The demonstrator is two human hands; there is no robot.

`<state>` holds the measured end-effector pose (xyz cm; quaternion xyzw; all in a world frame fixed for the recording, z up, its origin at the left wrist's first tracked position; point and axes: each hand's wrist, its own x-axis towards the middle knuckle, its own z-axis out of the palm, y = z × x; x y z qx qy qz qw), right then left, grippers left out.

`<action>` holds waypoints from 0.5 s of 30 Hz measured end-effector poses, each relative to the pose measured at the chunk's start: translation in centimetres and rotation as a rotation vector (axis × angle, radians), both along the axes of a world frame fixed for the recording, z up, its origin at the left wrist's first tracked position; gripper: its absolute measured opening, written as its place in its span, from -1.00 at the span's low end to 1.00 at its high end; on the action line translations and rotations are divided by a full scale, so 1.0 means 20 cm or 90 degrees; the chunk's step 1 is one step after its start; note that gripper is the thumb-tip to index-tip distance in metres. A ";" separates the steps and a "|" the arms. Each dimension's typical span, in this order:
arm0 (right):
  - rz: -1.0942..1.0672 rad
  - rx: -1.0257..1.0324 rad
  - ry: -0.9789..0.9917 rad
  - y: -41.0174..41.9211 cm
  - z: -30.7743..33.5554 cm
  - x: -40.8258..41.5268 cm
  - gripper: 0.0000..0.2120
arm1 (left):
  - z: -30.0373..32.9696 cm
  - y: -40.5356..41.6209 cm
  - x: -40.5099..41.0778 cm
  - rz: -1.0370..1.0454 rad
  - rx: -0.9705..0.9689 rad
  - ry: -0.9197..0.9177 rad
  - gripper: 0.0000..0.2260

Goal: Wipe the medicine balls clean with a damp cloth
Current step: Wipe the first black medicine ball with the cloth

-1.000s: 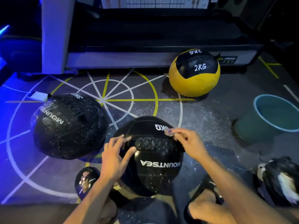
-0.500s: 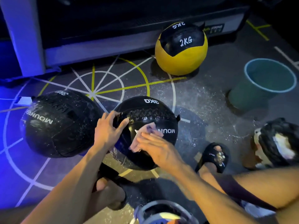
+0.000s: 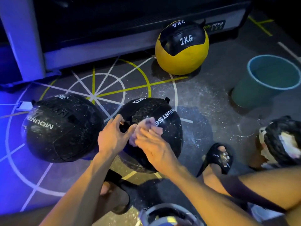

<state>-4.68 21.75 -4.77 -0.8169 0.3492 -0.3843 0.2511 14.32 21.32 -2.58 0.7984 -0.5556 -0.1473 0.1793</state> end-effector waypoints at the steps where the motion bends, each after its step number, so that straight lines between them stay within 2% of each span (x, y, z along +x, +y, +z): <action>1: 0.059 -0.071 0.048 0.00 -0.02 -0.05 -0.80 | 0.00 0.01 0.01 0.008 -0.002 0.006 -0.61; 3: 0.070 -0.073 0.028 -0.10 -0.06 -0.14 -0.80 | -0.01 0.04 0.01 0.018 -0.002 0.018 -0.62; 5: -0.091 0.044 -0.052 -0.20 -0.03 -0.16 -0.81 | -0.01 0.04 0.00 0.018 0.004 0.027 -0.63; 7: -0.289 0.150 -0.080 -0.25 -0.02 -0.12 -0.77 | 0.00 0.04 -0.02 0.019 0.005 0.035 -0.65; 8: -0.317 0.152 -0.080 -0.24 -0.02 -0.08 -0.76 | 0.01 0.03 -0.02 0.018 0.005 0.032 -0.66; 9: -0.278 0.133 -0.079 -0.21 -0.02 -0.03 -0.77 | 0.01 0.02 -0.02 0.018 0.009 0.025 -0.67; 10: -0.178 0.106 -0.053 -0.14 -0.04 0.01 -0.76 | 0.01 0.02 -0.01 0.019 0.013 0.019 -0.67; 12: 0.034 -0.007 0.086 -0.02 -0.09 0.00 -0.70 | 0.02 0.02 0.03 0.017 0.011 0.007 -0.65; 15: 0.211 -0.115 0.207 0.01 -0.14 -0.18 -0.62 | 0.02 0.03 0.09 -0.005 0.018 0.010 -0.67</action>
